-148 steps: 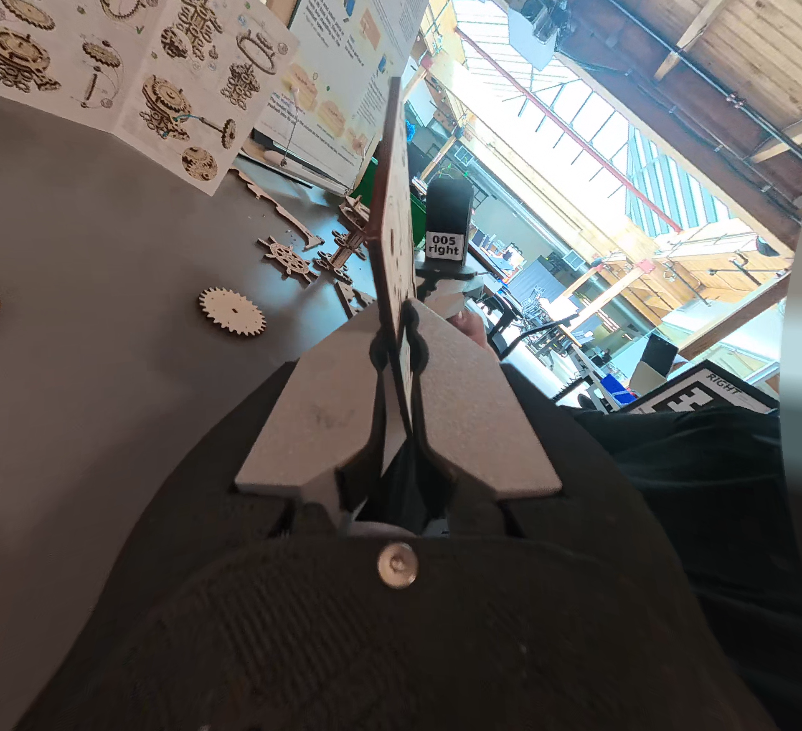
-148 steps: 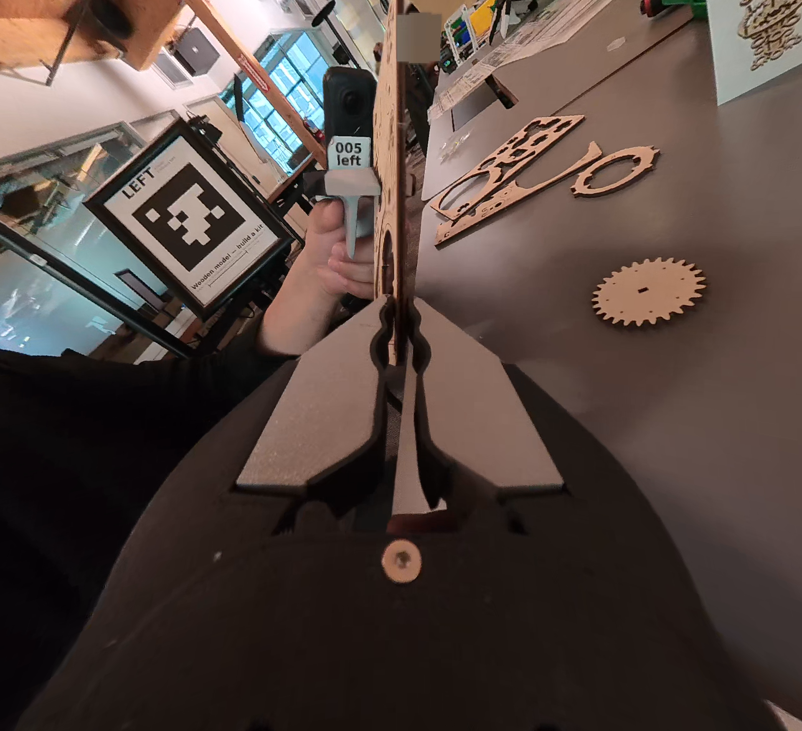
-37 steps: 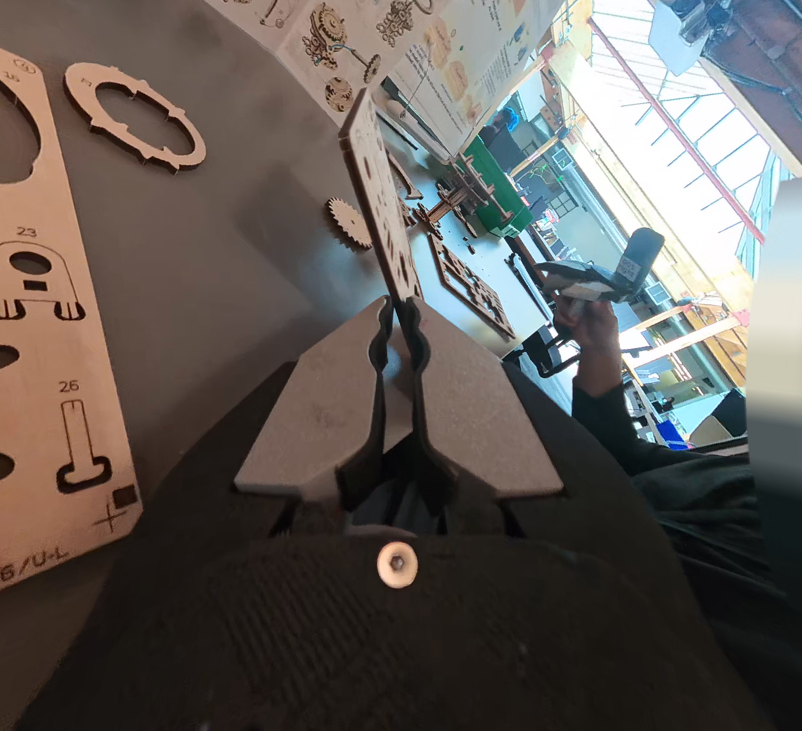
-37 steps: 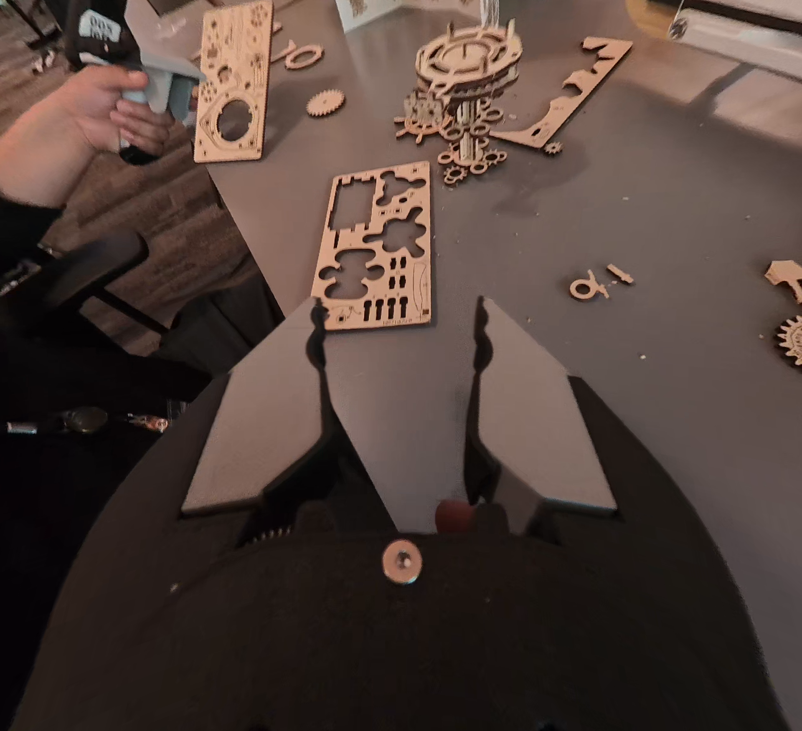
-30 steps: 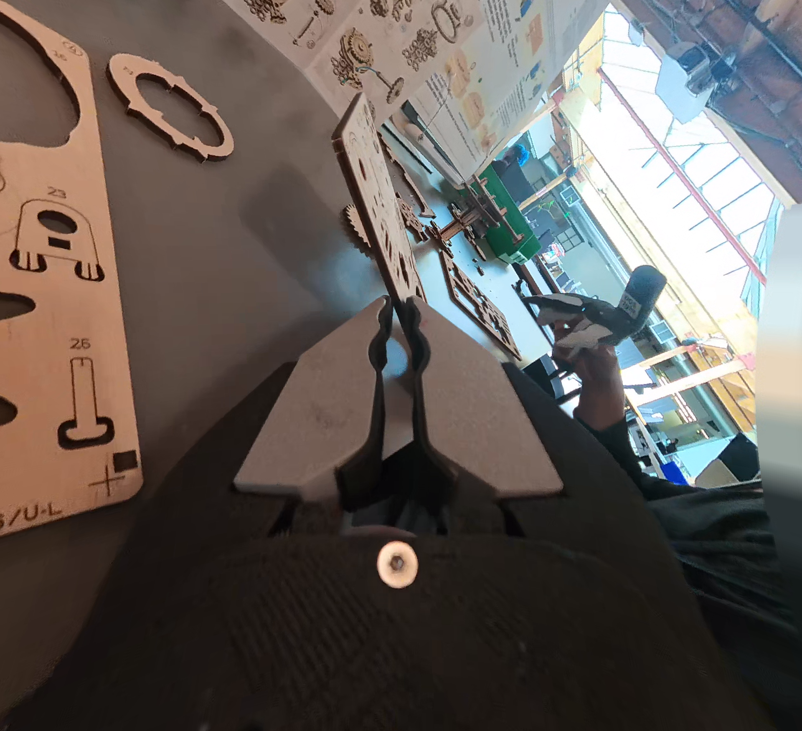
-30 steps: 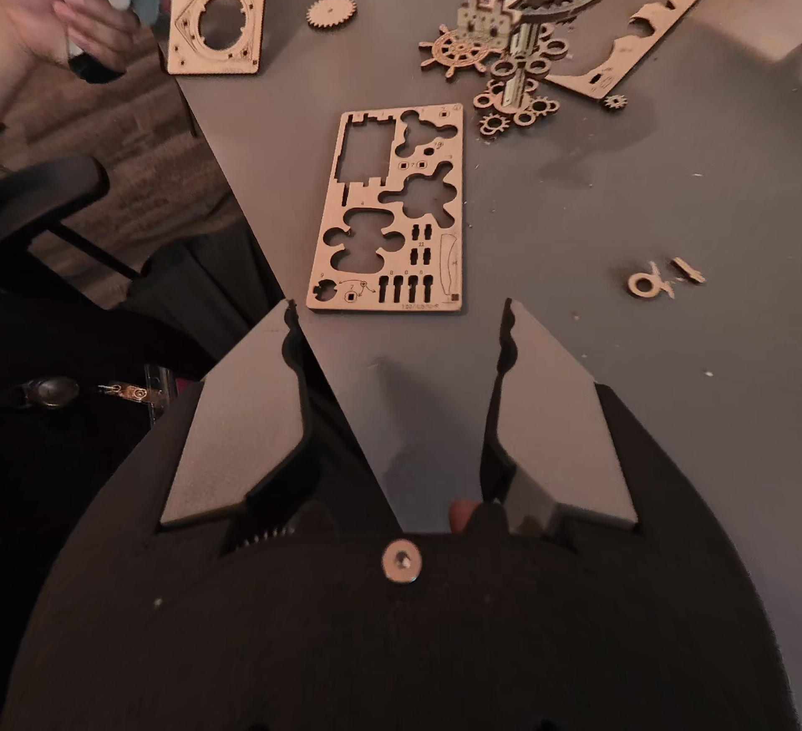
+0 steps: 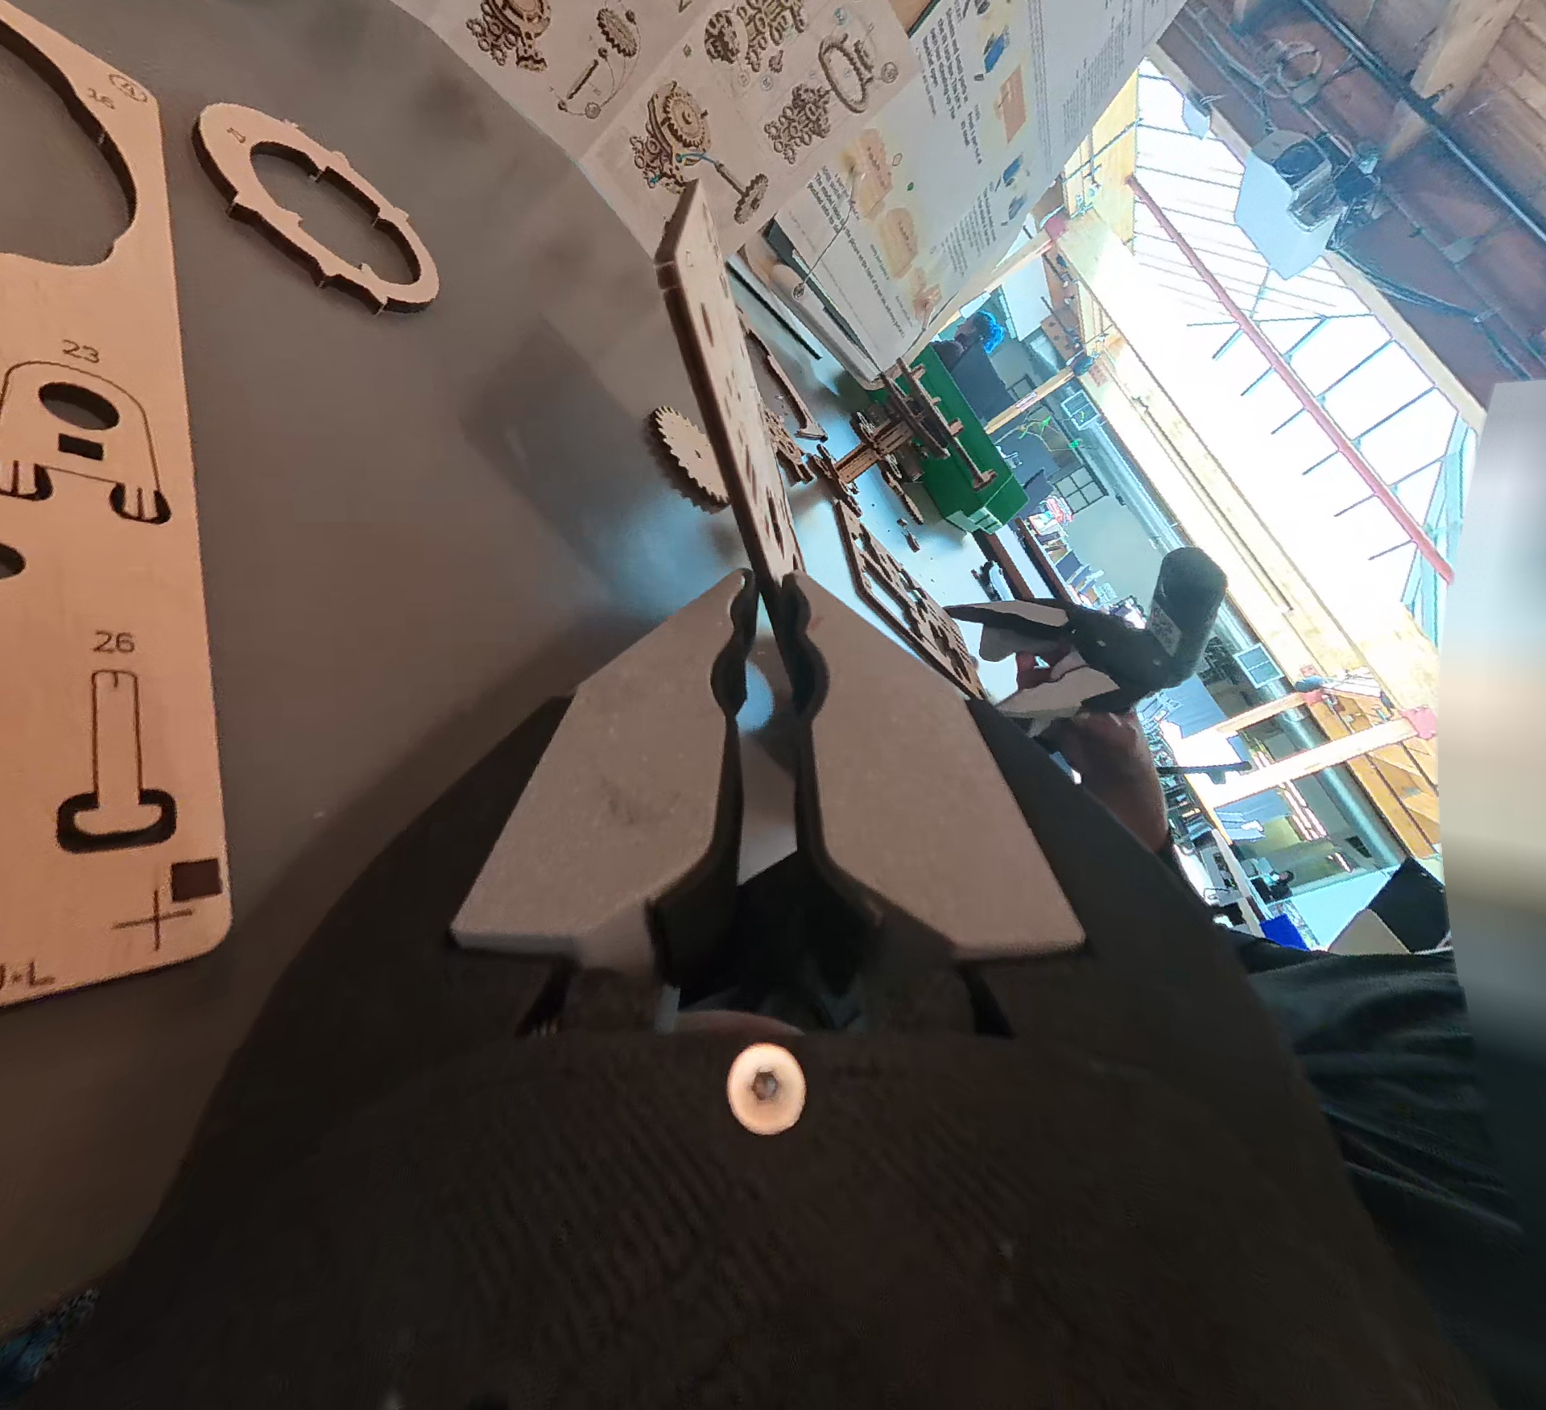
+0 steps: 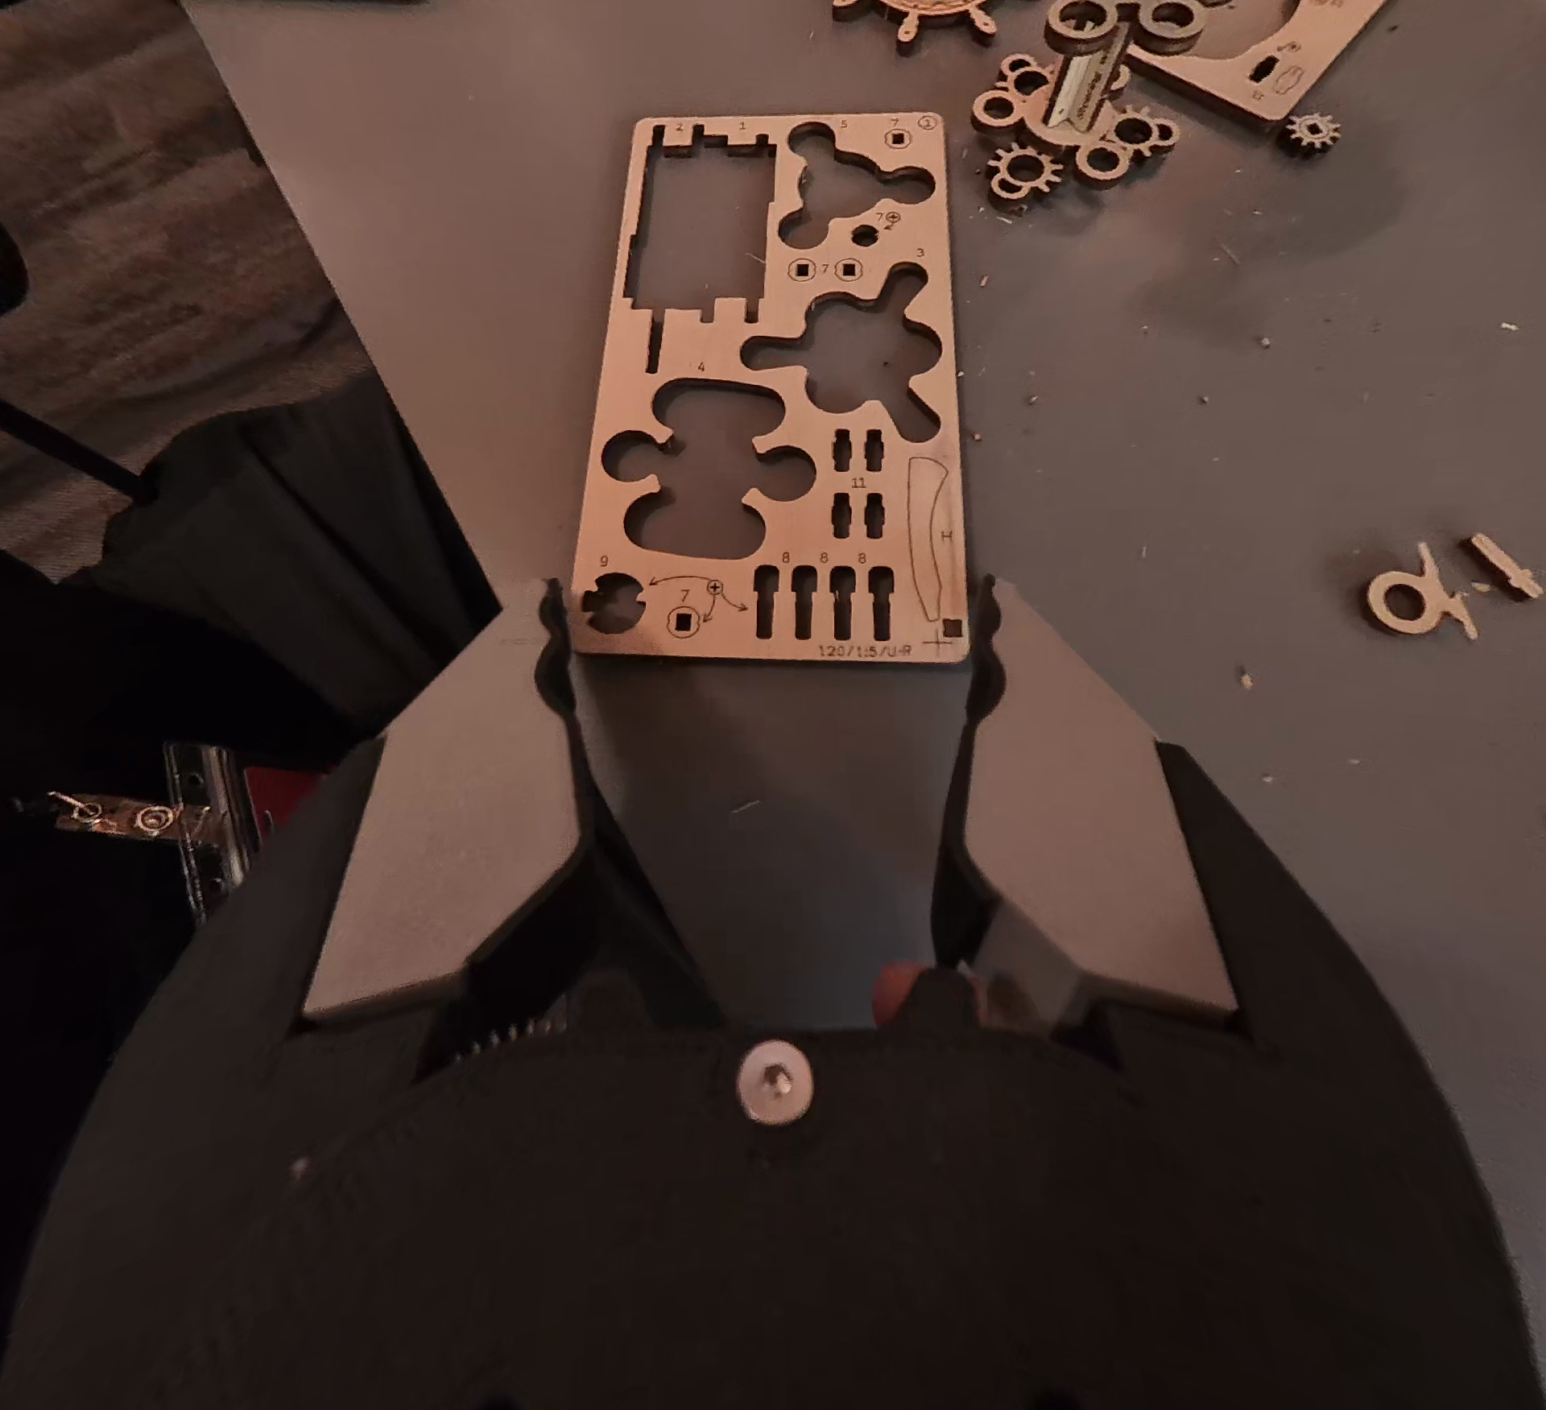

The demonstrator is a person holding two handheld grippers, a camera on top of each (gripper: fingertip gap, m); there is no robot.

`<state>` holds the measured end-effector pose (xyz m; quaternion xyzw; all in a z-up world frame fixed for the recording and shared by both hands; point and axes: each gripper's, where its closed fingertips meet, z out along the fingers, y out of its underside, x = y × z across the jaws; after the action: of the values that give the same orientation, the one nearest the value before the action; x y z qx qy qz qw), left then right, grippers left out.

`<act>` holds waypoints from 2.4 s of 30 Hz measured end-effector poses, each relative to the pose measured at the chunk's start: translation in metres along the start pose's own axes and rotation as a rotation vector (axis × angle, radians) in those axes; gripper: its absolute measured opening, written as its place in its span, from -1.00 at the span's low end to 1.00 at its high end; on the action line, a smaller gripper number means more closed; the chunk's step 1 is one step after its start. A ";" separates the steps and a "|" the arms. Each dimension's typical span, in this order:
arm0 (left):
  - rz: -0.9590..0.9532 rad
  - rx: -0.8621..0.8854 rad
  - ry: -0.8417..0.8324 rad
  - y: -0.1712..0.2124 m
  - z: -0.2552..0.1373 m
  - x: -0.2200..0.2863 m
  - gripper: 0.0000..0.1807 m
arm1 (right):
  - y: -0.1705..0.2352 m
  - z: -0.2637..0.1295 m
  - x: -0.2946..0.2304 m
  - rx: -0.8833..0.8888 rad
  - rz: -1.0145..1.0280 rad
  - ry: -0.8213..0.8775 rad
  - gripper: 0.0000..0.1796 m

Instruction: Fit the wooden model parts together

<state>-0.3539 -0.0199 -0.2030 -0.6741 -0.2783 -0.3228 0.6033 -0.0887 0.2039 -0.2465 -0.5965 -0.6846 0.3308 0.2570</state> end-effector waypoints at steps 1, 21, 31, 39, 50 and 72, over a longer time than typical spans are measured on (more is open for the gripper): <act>-0.003 0.002 0.001 0.000 0.000 0.000 -0.97 | 0.001 -0.001 0.002 0.000 0.000 0.009 -0.01; 0.153 -0.022 -0.219 0.003 0.016 -0.004 -0.63 | 0.019 -0.030 0.047 -0.019 0.010 0.125 -0.03; 0.386 0.034 -0.563 -0.028 -0.100 -0.028 -0.57 | 0.016 -0.035 0.042 -0.012 -0.012 0.107 -0.06; 0.448 0.048 -0.604 -0.033 -0.123 -0.041 -0.57 | 0.000 -0.042 0.033 0.014 -0.032 0.131 -0.06; 0.612 -0.393 -0.661 -0.007 -0.085 -0.061 -0.50 | -0.036 -0.024 -0.052 0.064 -0.171 -0.042 -0.06; 0.701 -0.373 -0.536 0.010 -0.078 -0.024 -0.40 | -0.052 0.022 -0.151 0.035 -0.312 -0.334 -0.08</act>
<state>-0.3691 -0.0981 -0.2231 -0.8835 -0.1176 0.0409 0.4517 -0.1150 0.0485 -0.2149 -0.4160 -0.7958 0.3928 0.1985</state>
